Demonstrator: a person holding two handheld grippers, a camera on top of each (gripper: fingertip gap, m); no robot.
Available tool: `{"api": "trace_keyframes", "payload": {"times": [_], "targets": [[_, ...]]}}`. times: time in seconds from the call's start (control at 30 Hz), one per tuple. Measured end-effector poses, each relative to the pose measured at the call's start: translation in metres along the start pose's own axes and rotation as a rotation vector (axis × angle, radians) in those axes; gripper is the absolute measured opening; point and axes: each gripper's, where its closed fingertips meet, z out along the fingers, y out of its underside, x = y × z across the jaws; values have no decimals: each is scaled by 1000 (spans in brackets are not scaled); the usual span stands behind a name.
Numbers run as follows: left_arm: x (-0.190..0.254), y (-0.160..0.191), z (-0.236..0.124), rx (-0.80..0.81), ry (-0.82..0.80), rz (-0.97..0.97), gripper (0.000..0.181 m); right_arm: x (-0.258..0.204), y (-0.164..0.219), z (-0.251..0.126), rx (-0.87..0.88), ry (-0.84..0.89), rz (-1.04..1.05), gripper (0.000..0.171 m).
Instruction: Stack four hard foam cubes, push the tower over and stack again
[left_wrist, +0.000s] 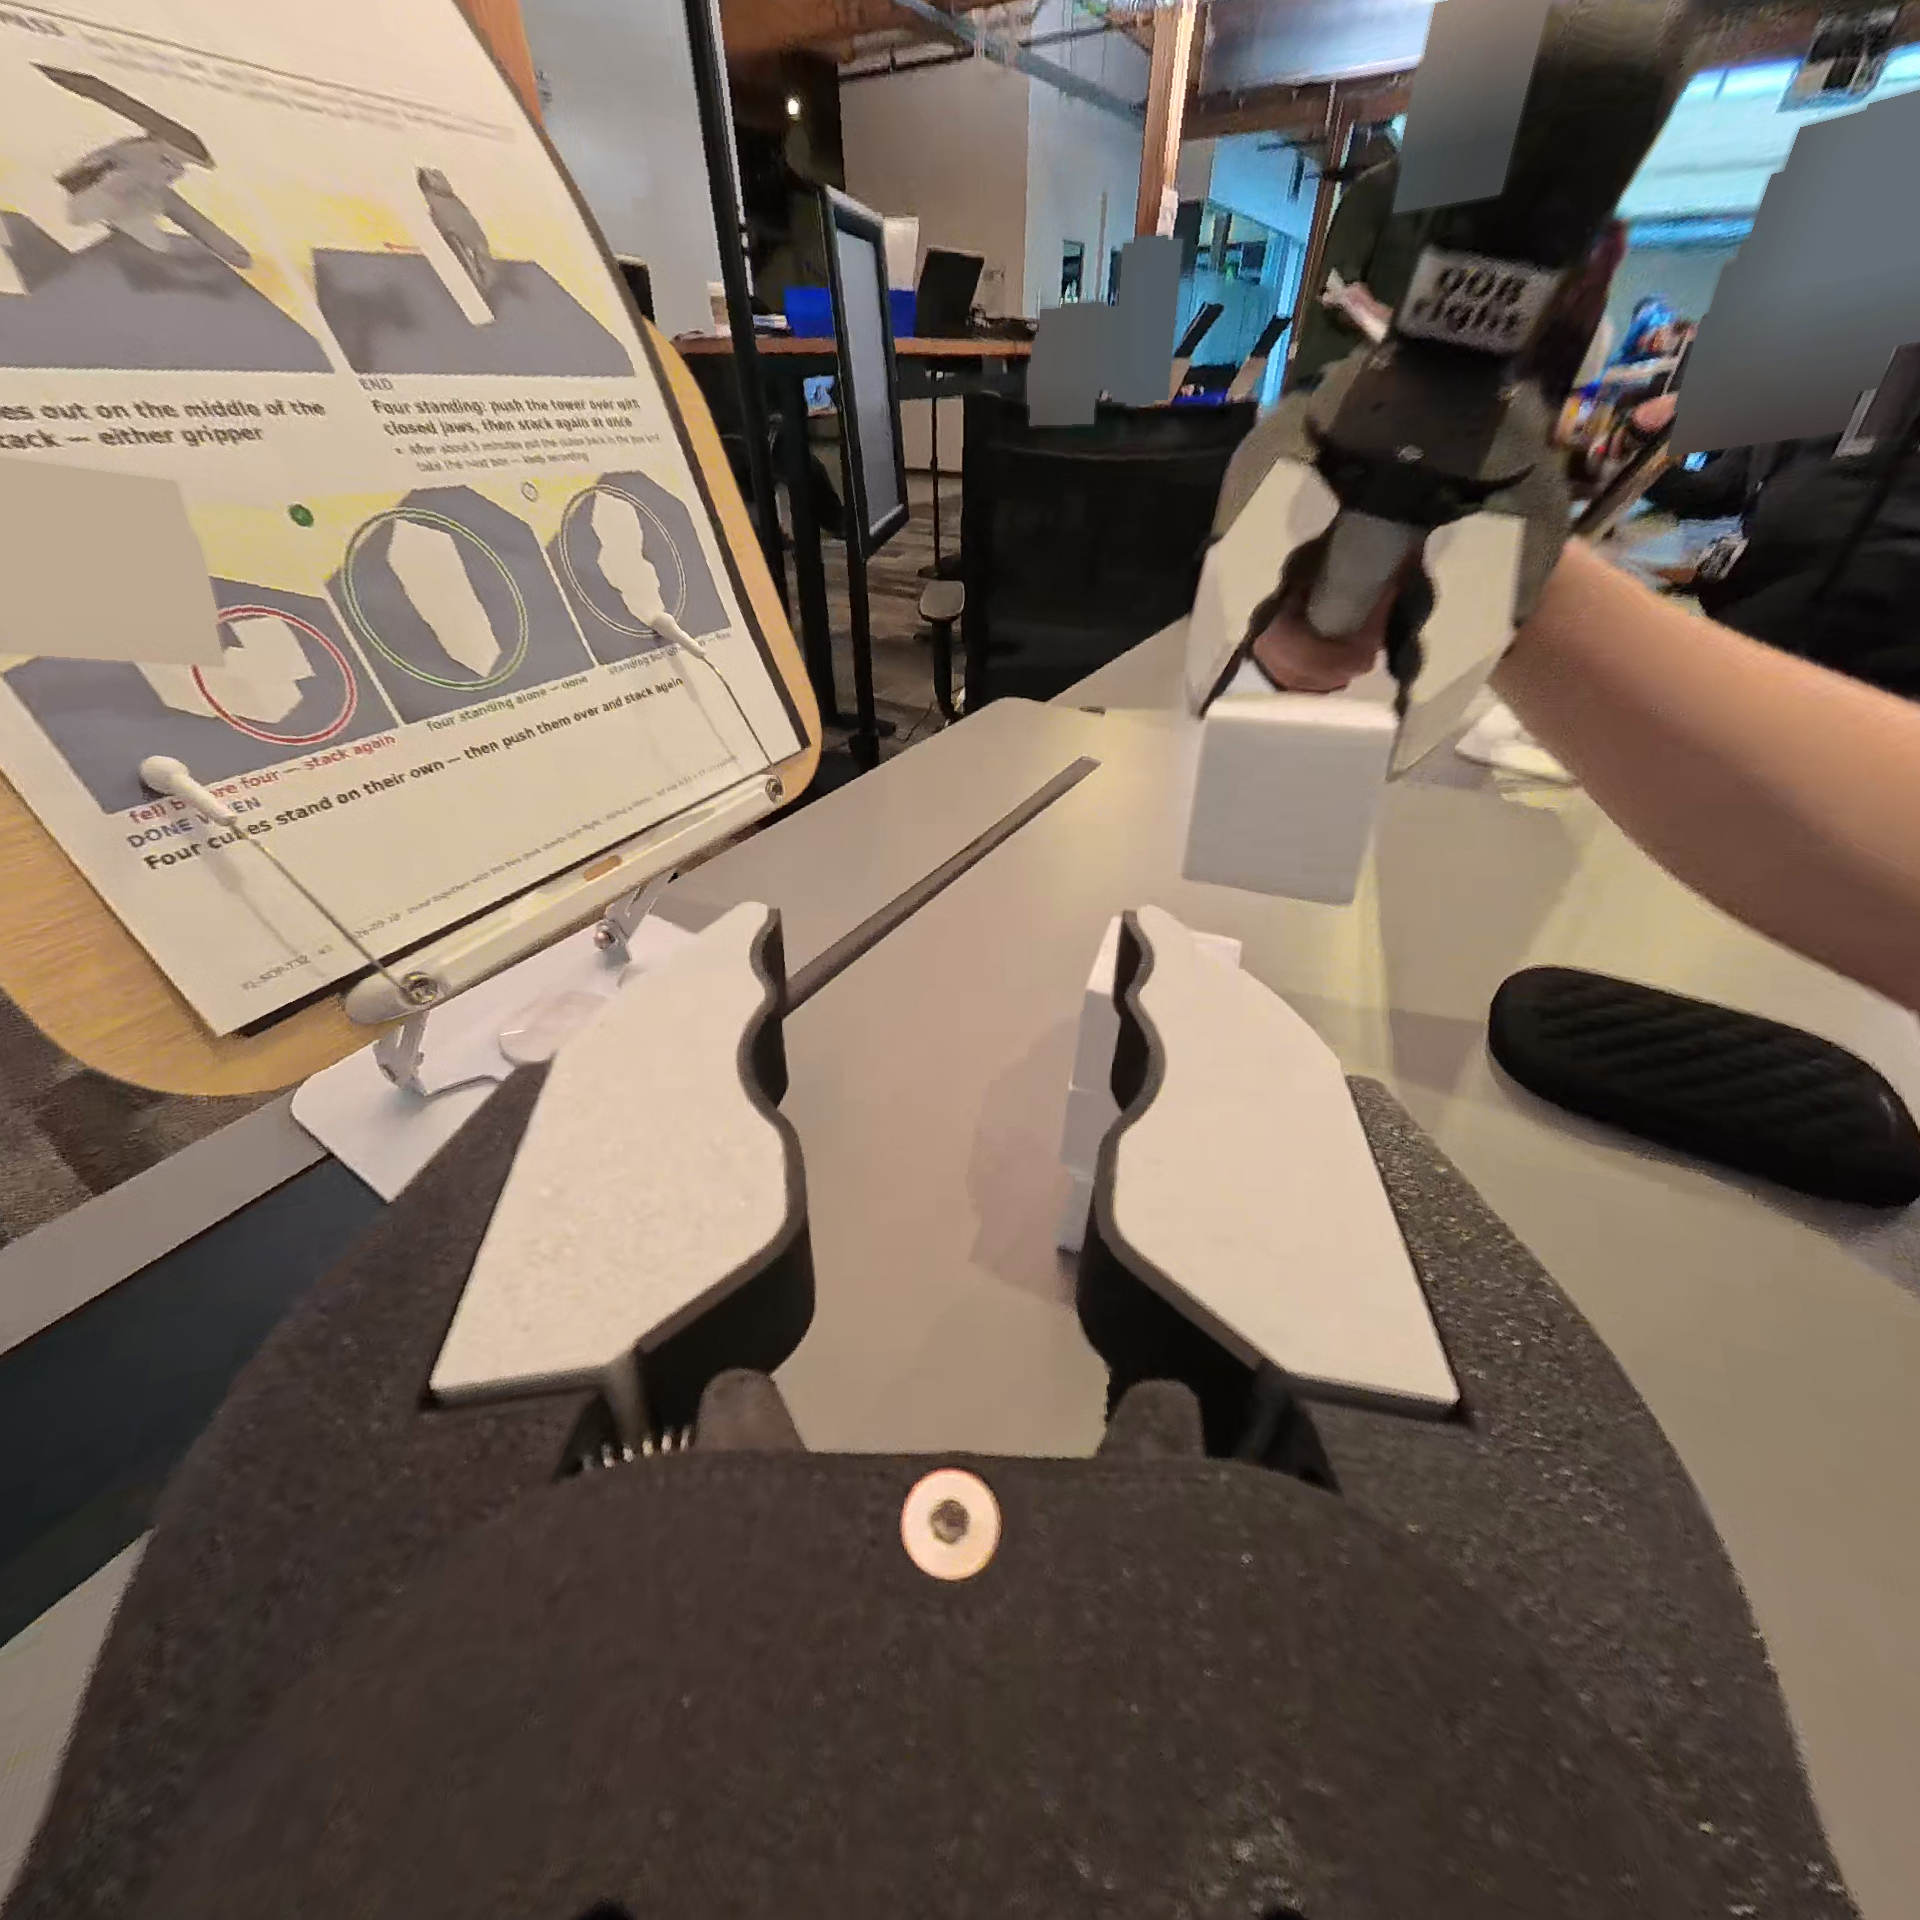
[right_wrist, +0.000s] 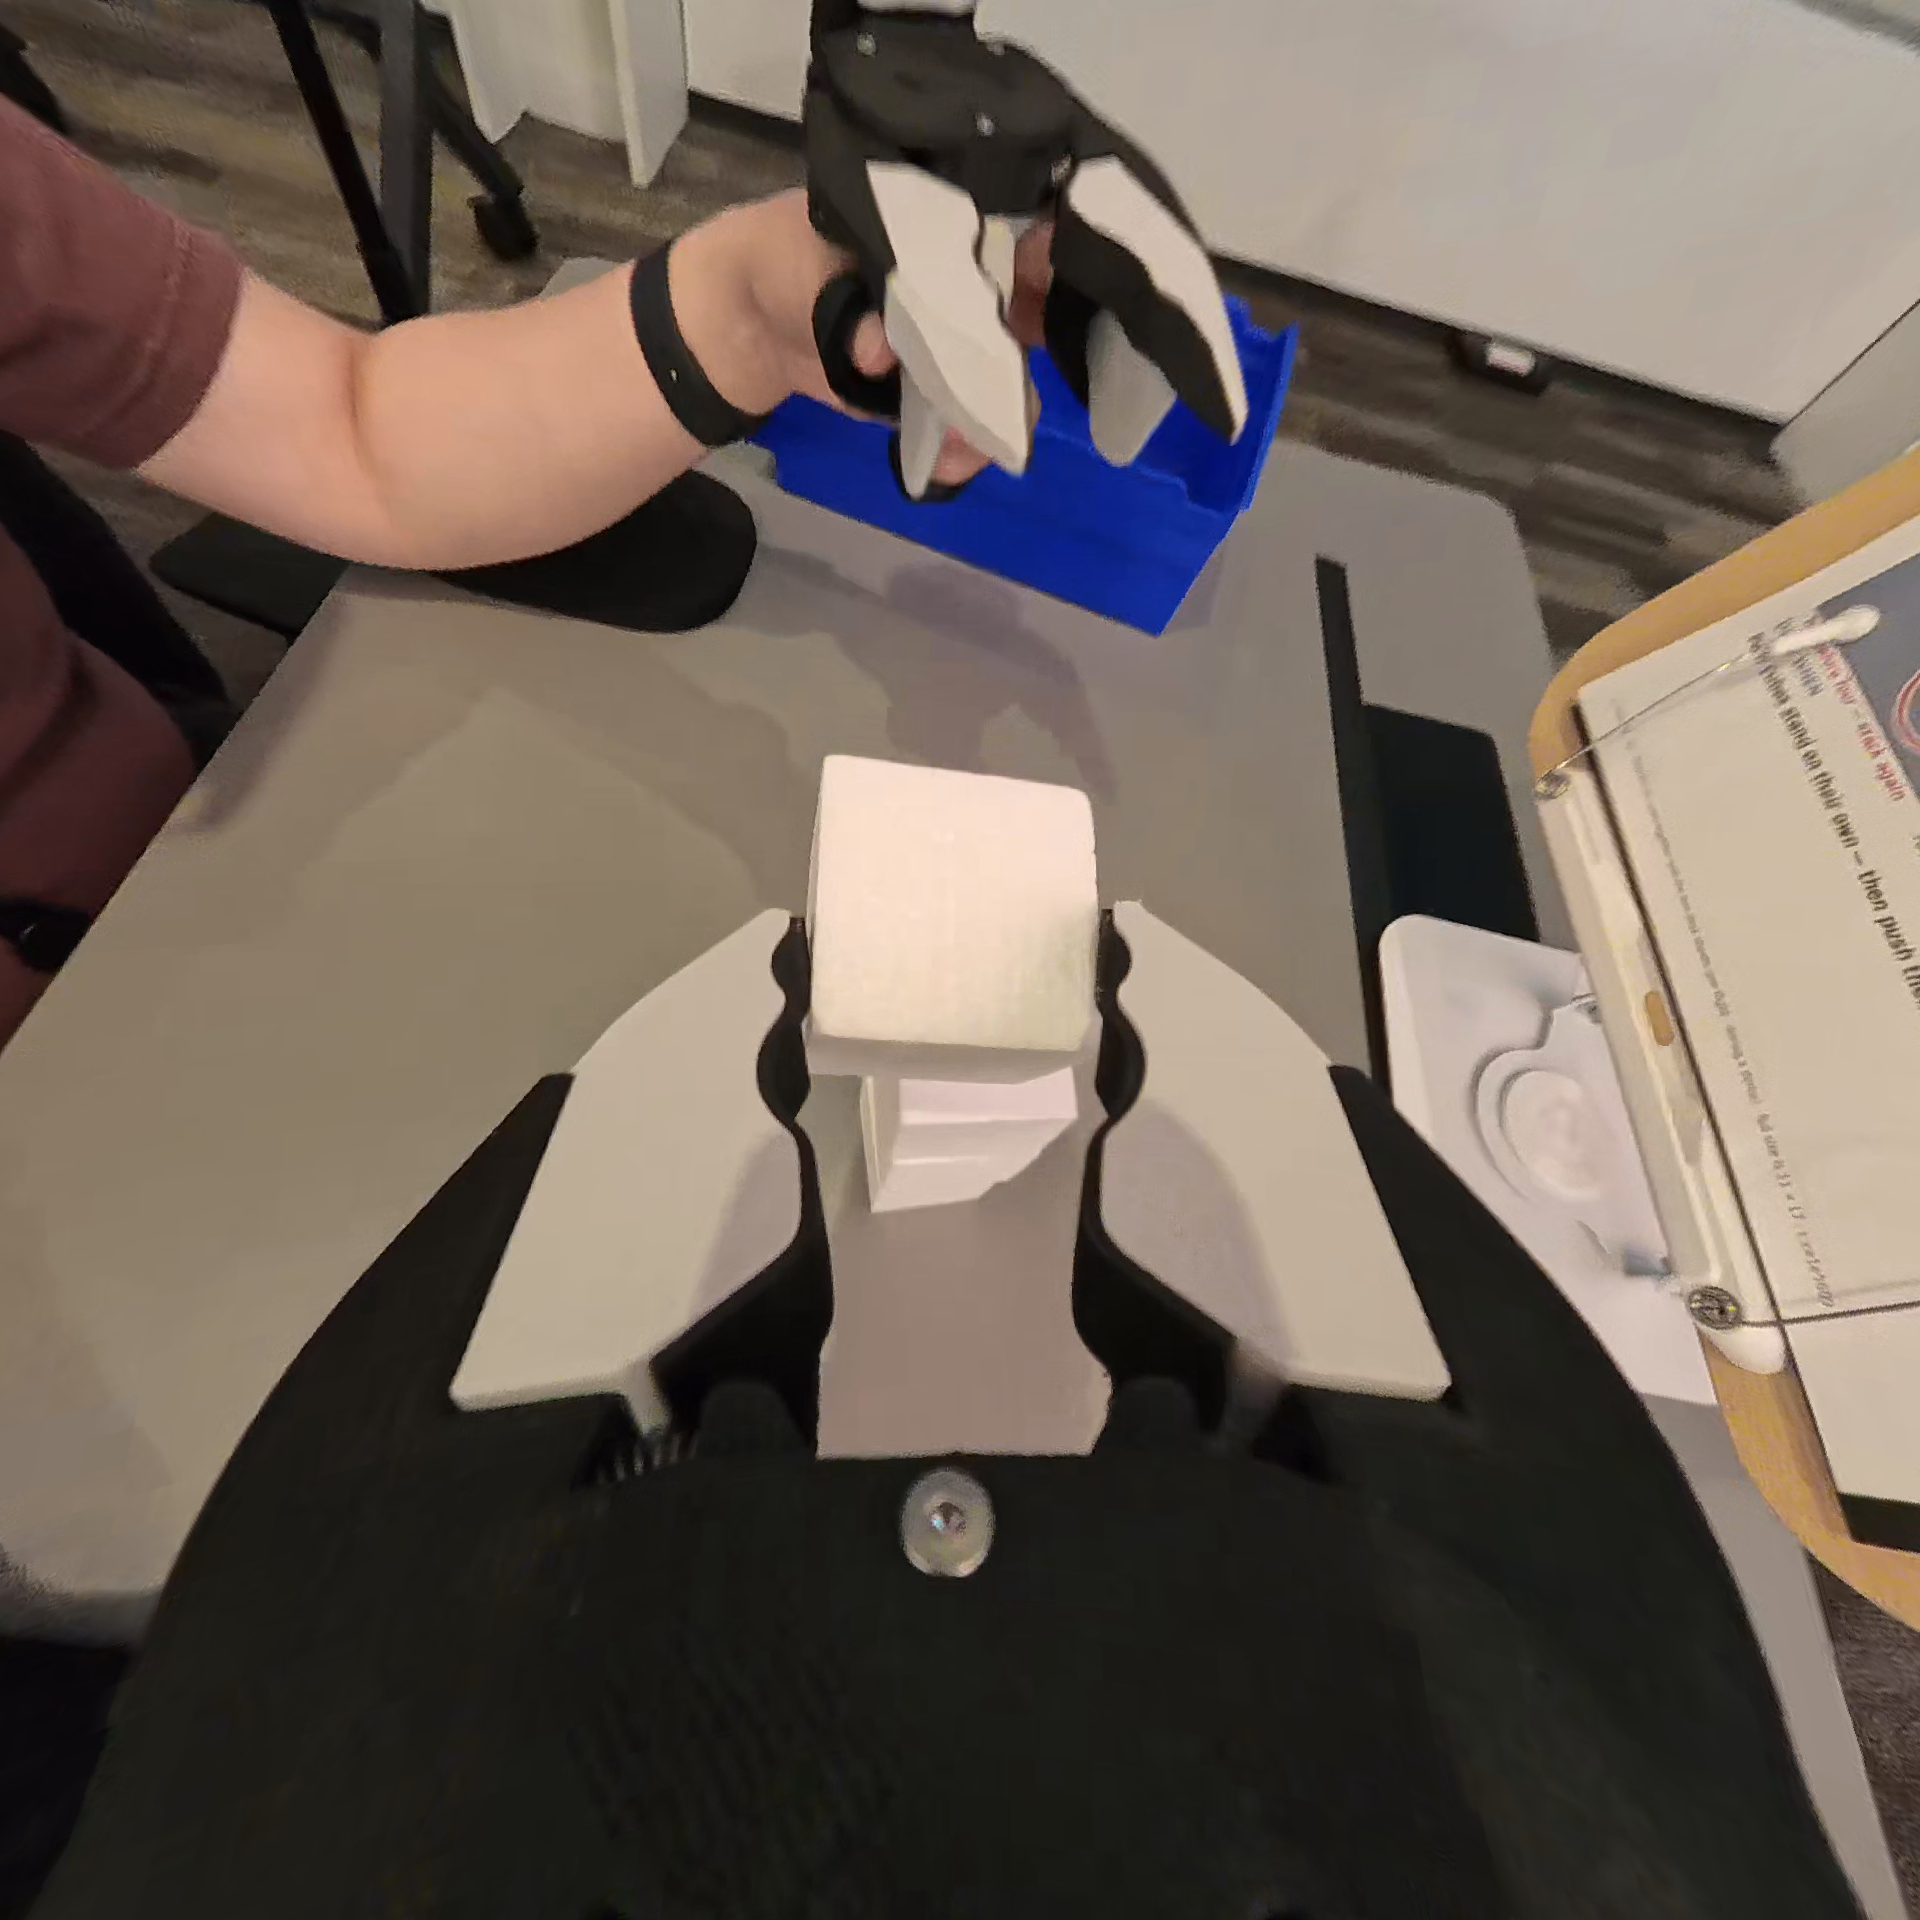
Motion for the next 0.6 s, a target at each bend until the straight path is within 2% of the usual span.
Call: {"api": "trace_keyframes", "payload": {"times": [0.1,0.33,0.6], "targets": [[2,-11,-5,75,52,-66,59,8,6,7,-40,-30,24,54],[0,-14,-6,96,74,-77,56,12,33,27,-182,-57,25,54],[6,-5,3,50,94,-60,55,18,35,28,-173,-50,41,54]]}}
